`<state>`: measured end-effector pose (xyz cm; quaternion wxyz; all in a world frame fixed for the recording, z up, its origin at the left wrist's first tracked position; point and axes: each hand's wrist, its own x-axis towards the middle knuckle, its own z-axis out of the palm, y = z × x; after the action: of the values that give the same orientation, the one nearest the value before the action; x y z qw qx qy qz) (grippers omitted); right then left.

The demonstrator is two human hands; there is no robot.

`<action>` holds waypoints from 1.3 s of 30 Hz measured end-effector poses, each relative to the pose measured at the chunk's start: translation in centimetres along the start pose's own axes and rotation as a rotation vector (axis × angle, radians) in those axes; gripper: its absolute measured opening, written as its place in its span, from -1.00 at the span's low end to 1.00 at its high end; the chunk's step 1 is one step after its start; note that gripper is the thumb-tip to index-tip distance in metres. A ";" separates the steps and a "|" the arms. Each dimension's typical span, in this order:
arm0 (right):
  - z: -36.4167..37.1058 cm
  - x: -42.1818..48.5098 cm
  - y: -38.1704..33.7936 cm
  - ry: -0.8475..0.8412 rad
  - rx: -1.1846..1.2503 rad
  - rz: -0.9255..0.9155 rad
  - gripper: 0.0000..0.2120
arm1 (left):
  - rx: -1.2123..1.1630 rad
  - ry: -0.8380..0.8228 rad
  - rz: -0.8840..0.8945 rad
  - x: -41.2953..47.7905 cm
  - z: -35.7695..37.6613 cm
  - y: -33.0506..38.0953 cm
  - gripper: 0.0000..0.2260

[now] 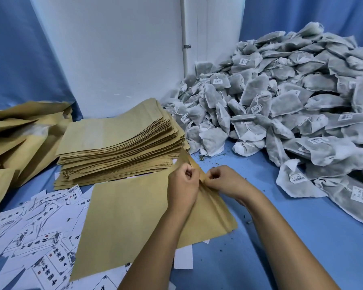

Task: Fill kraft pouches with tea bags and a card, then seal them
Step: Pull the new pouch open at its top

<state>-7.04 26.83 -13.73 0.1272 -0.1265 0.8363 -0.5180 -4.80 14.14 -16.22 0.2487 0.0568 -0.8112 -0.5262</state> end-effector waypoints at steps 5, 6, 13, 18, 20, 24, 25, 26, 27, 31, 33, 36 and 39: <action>0.1 -0.4 -0.6 0.072 0.164 -0.083 -0.88 | 0.329 0.028 0.473 -0.2 -1.2 1.4 -0.81; 0.4 -0.4 -0.6 0.076 0.176 -0.087 -0.86 | 0.415 -0.024 0.549 -0.1 -1.4 1.3 -0.79; 1.8 -0.2 -0.2 0.065 0.537 0.176 -0.75 | 0.528 -0.061 0.562 0.4 -2.0 0.6 -0.75; 1.9 -0.3 -0.3 0.041 0.656 0.197 -0.88 | 0.582 -0.067 0.597 0.6 -2.3 0.1 -0.77; 2.1 -0.4 -0.4 0.047 0.654 0.190 -0.85 | 0.571 -0.098 0.608 0.8 -2.2 0.2 -0.78; 2.5 -0.4 -0.9 0.055 0.594 0.148 -0.88 | 0.472 -0.094 0.622 0.9 -2.3 0.8 -0.74; 2.6 -0.4 -0.9 0.067 0.558 0.138 -0.85 | 0.471 -0.089 0.632 0.9 -2.4 1.0 -0.73; 2.7 -0.4 -1.0 0.081 0.520 0.130 -0.83 | 0.476 -0.086 0.649 0.9 -2.6 1.1 -0.72; 2.7 -0.5 -1.1 0.093 0.488 0.127 -0.82 | 0.484 -0.088 0.667 0.9 -2.7 1.2 -0.71; 2.9 -0.6 -1.5 0.136 0.413 0.122 -0.79 | 0.499 -0.096 0.681 1.0 -3.0 1.1 -0.65; 2.9 -0.6 -1.8 0.144 0.392 0.124 -0.81 | 0.485 -0.109 0.670 1.1 -3.0 1.1 -0.65; 3.1 -0.7 -1.9 0.144 0.371 0.132 -0.81 | 0.427 -0.140 0.653 1.1 -3.2 1.1 -0.68; 3.1 -0.8 -1.8 0.114 0.428 0.178 -0.85 | 0.425 -0.128 0.652 1.1 -3.3 1.2 -0.74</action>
<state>-5.06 23.76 -13.39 0.1487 0.0070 0.7212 -0.6766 -3.98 11.51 -13.74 0.3344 -0.1867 -0.8914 -0.2423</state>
